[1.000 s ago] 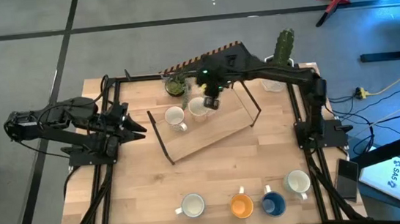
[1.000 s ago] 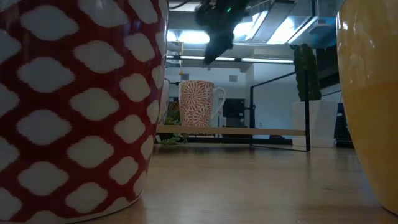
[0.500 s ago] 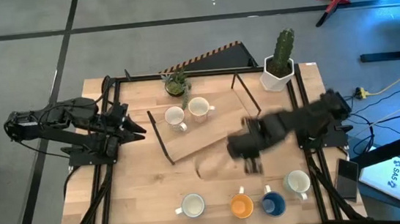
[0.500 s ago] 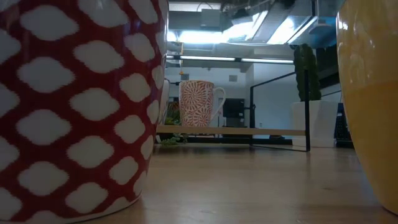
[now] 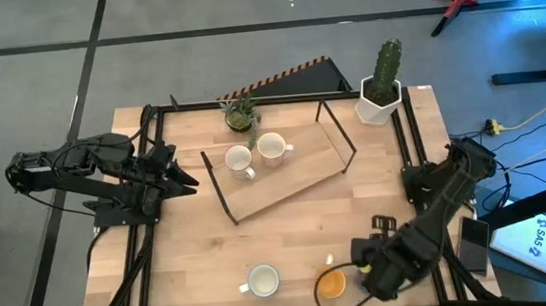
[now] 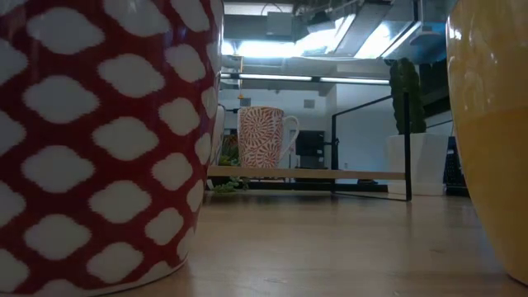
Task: Place coffee mugs
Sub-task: Put the green patterned mug on the shelf
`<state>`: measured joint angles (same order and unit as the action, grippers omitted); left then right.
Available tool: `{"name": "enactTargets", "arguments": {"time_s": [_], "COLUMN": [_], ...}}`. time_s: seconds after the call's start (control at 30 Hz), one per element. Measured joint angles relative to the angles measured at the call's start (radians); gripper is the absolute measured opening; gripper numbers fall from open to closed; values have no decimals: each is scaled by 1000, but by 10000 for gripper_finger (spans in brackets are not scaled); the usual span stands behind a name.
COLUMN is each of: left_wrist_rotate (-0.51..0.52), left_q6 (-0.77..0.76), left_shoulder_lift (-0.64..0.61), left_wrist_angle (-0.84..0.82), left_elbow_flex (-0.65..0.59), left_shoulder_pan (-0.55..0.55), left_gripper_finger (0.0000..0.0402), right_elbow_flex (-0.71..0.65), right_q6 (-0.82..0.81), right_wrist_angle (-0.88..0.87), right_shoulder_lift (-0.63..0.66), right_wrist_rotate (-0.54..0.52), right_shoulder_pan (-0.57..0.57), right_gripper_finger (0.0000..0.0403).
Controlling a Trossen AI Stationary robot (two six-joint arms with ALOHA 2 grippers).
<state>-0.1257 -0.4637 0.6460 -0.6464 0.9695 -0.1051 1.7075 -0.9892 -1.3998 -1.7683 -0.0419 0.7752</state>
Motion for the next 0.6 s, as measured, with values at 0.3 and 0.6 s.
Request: {"name": "enactTargets", "arguments": {"time_s": [0.3,0.6], "left_wrist_rotate": [0,20], "left_q6": [0,-24], "left_shoulder_lift": [0,0], "left_wrist_angle": [0,0], "left_elbow_flex": [0,0], "left_shoulder_pan": [0,0], "left_gripper_finger": [112,112], "right_elbow_flex": [-193,-433], "right_q6": [53,116], "right_wrist_angle": [170,450], "right_shoulder_lift": [76,164], "right_wrist_rotate": [-27,75], "right_shoulder_pan": [29,24], "right_gripper_finger": [225,214]}}
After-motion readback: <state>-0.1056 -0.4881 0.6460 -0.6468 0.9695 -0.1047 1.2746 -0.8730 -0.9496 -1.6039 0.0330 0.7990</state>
